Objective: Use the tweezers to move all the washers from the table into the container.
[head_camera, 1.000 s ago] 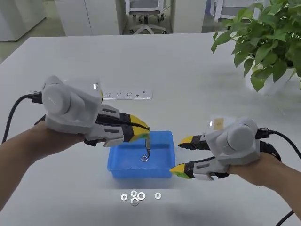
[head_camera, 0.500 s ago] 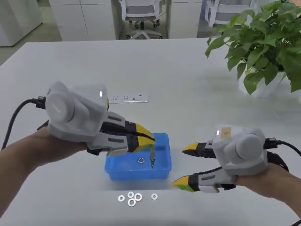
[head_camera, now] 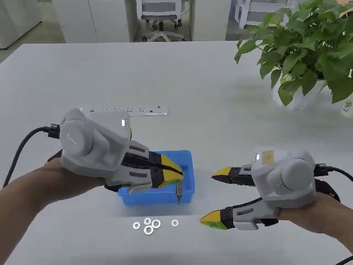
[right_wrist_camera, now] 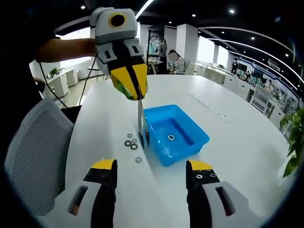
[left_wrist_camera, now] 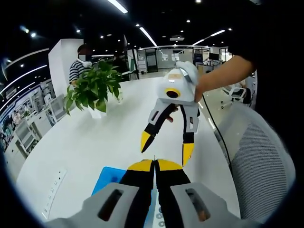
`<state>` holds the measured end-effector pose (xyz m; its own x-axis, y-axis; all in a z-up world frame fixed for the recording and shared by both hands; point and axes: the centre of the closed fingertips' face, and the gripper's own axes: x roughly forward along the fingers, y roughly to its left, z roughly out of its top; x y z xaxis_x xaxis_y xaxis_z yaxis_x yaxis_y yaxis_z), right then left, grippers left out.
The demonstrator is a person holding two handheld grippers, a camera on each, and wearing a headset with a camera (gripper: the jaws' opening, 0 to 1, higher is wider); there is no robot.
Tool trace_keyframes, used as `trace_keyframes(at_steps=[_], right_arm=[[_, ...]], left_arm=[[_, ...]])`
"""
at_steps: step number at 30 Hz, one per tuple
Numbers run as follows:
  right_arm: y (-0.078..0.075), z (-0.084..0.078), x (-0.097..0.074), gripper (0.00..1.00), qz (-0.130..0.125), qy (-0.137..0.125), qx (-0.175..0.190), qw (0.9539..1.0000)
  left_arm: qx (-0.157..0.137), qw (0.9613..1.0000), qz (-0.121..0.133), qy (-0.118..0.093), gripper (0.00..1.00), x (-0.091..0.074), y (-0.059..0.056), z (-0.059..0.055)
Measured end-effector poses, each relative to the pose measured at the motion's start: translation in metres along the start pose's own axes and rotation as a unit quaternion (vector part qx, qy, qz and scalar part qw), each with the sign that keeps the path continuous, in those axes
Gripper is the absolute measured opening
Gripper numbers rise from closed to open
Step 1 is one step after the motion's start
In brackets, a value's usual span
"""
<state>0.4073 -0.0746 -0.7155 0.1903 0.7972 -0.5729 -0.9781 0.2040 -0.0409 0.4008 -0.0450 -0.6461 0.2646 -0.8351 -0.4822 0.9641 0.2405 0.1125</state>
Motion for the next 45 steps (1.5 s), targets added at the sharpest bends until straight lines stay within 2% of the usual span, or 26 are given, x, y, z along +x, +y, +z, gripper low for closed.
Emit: trace_keyframes(at_steps=[13, 37, 38, 45], right_arm=[[0.008, -0.007, 0.003, 0.62, 0.008, 0.009, -0.001, 0.9999], [0.015, -0.013, 0.013, 0.61, 0.026, 0.017, -0.001, 0.9995], [0.015, -0.013, 0.014, 0.61, 0.026, 0.018, -0.001, 0.9995], [0.017, -0.016, 0.014, 0.61, 0.028, 0.021, 0.000, 0.9994]], left_arm=[[-0.012, 0.9999, -0.008, 0.005, 0.05, 0.010, -0.008, -0.017], [-0.032, 0.9992, -0.018, 0.019, 0.05, 0.018, -0.011, -0.044], [-0.036, 0.9991, -0.018, 0.013, 0.05, 0.019, -0.011, -0.042], [-0.037, 0.9991, -0.018, 0.013, 0.05, 0.021, -0.013, -0.041]])
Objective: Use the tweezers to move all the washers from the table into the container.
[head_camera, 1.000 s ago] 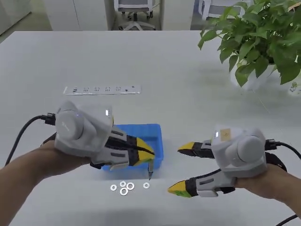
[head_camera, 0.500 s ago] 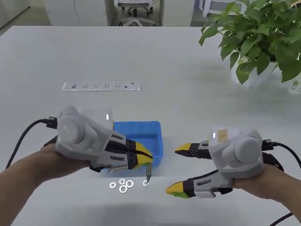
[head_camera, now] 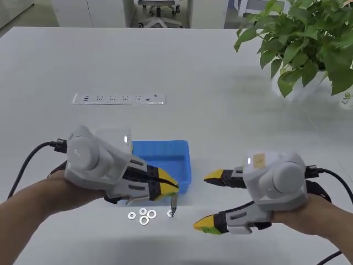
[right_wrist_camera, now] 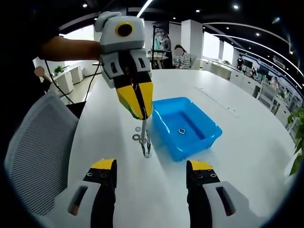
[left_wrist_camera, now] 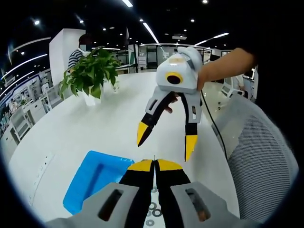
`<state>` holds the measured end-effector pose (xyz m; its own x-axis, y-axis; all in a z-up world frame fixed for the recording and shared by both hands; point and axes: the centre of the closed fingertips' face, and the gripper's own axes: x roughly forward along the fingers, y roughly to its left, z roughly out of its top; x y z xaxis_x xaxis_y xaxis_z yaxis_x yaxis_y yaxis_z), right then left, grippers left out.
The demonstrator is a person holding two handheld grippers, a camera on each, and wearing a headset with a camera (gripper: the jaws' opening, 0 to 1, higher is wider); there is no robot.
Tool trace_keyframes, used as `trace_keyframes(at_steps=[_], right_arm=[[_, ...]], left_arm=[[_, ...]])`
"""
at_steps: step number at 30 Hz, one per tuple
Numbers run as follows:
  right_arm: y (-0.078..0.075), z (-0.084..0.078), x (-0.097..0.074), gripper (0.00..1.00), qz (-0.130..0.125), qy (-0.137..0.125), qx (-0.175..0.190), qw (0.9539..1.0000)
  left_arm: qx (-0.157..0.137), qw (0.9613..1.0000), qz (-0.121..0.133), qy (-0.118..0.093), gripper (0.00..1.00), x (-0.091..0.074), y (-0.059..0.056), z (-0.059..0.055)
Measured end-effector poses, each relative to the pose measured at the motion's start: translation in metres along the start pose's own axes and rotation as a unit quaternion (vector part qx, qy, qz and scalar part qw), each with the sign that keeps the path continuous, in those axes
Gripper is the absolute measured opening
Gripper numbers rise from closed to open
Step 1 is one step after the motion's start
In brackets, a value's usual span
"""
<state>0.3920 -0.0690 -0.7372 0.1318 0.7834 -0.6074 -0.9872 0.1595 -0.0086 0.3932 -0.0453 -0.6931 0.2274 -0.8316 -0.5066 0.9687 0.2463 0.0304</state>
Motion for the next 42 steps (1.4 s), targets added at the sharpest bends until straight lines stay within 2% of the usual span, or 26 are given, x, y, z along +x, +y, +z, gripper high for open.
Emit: trace_keyframes(at_steps=[7, 14, 23, 27, 35, 42], right_arm=[[0.000, 0.000, 0.001, 0.61, 0.001, -0.001, 0.000, 1.0000], [0.004, 0.001, 0.004, 0.58, 0.011, -0.001, -0.012, 0.9999], [0.005, 0.003, 0.015, 0.40, 0.027, 0.006, -0.058, 0.9979], [0.005, 0.006, 0.020, 0.32, 0.037, 0.007, -0.067, 0.9970], [0.008, 0.011, 0.034, 0.28, 0.060, 0.019, -0.100, 0.9931], [0.013, 0.009, 0.048, 0.23, 0.088, 0.038, -0.137, 0.9859]], left_arm=[[0.000, 1.0000, -0.001, 0.006, 0.05, 0.000, -0.002, -0.003], [-0.005, 1.0000, -0.001, 0.000, 0.05, -0.001, -0.002, -0.003], [-0.006, 1.0000, -0.004, 0.000, 0.05, -0.003, -0.003, -0.004], [-0.005, 1.0000, -0.007, 0.002, 0.05, -0.004, -0.004, -0.004], [-0.004, 1.0000, -0.006, 0.004, 0.05, -0.006, -0.006, -0.004], [-0.005, 1.0000, -0.006, 0.005, 0.05, -0.006, -0.007, -0.003]])
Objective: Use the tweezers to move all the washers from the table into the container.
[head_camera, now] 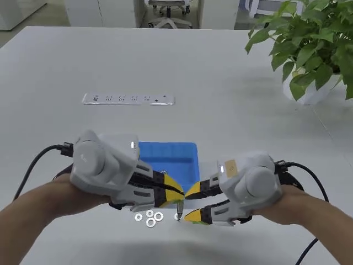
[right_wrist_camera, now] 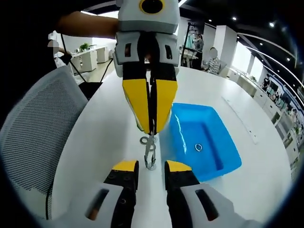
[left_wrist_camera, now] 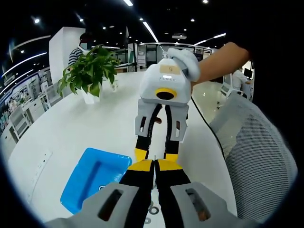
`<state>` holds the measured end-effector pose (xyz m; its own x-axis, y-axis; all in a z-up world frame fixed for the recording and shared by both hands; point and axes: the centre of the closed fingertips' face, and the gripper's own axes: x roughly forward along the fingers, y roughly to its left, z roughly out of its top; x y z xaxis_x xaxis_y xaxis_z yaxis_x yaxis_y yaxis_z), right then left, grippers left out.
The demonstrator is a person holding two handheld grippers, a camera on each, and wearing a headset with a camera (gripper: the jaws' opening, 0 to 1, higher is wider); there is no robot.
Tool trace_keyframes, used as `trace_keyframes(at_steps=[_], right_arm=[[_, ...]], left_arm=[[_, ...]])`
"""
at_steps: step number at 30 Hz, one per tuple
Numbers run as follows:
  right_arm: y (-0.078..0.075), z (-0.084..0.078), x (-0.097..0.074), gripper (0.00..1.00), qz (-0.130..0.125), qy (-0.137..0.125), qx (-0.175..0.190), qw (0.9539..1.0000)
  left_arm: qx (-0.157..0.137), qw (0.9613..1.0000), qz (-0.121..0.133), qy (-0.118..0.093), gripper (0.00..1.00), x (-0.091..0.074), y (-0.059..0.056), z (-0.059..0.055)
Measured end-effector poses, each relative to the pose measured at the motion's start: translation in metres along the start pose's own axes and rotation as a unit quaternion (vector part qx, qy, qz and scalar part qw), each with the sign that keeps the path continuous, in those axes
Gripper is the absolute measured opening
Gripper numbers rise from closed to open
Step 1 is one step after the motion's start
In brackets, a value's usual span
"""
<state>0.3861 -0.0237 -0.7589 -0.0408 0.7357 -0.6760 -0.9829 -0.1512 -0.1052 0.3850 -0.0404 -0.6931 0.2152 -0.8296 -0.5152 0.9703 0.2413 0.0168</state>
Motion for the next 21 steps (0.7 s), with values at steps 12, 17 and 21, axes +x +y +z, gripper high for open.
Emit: trace_keyframes(at_steps=[12, 17, 21], right_arm=[[0.004, -0.006, 0.019, 0.12, 0.032, 0.038, -0.051, 0.9974], [0.005, -0.007, 0.020, 0.11, 0.037, 0.042, -0.051, 0.9971], [0.005, -0.007, 0.020, 0.11, 0.037, 0.039, -0.042, 0.9977]], left_arm=[[-0.005, 1.0000, 0.002, -0.001, 0.05, 0.000, 0.000, 0.001], [-0.008, 1.0000, 0.002, -0.001, 0.05, 0.000, 0.001, 0.000], [-0.009, 1.0000, -0.001, -0.003, 0.05, 0.001, -0.001, 0.001]])
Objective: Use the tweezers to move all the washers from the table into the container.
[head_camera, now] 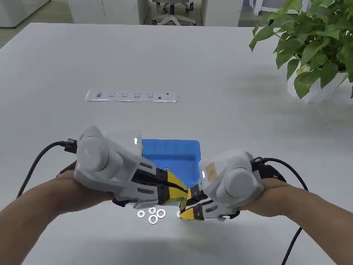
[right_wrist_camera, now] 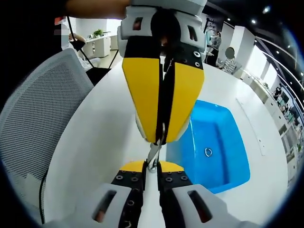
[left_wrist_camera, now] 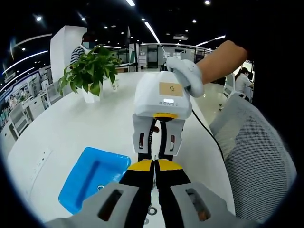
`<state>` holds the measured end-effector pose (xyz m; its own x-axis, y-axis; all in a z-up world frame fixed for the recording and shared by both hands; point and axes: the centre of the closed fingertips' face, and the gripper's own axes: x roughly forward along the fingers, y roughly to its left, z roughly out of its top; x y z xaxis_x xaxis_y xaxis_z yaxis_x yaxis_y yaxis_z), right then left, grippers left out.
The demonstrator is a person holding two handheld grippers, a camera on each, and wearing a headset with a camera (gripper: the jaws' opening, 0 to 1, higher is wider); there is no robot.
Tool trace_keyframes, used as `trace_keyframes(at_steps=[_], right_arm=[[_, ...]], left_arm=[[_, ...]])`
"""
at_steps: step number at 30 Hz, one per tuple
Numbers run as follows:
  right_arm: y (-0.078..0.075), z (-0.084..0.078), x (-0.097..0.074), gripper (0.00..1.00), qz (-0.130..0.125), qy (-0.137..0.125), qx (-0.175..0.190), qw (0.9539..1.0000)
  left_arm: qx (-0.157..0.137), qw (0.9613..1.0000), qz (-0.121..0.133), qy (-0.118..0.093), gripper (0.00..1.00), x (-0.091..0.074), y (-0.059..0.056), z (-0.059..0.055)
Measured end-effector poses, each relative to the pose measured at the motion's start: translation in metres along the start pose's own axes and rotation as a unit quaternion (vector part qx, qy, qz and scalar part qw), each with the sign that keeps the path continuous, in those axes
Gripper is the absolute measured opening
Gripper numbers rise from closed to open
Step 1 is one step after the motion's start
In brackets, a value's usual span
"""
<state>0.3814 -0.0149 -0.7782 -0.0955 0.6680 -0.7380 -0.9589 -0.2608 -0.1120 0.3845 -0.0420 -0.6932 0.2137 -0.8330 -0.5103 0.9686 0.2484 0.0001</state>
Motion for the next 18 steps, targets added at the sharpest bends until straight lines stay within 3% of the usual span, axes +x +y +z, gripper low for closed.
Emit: trace_keyframes(at_steps=[13, 18], right_arm=[[-0.0008, 0.0001, 0.0003, 0.09, 0.002, 0.001, 0.026, 0.9997], [-0.0007, -0.0003, 0.0002, 0.09, 0.001, 0.003, 0.028, 0.9996]], left_arm=[[0.003, 1.0000, 0.006, 0.005, 0.06, -0.0003, 0.0004, -0.0007], [0.005, 0.9999, 0.006, 0.008, 0.11, -0.0017, -0.0013, -0.0044]])
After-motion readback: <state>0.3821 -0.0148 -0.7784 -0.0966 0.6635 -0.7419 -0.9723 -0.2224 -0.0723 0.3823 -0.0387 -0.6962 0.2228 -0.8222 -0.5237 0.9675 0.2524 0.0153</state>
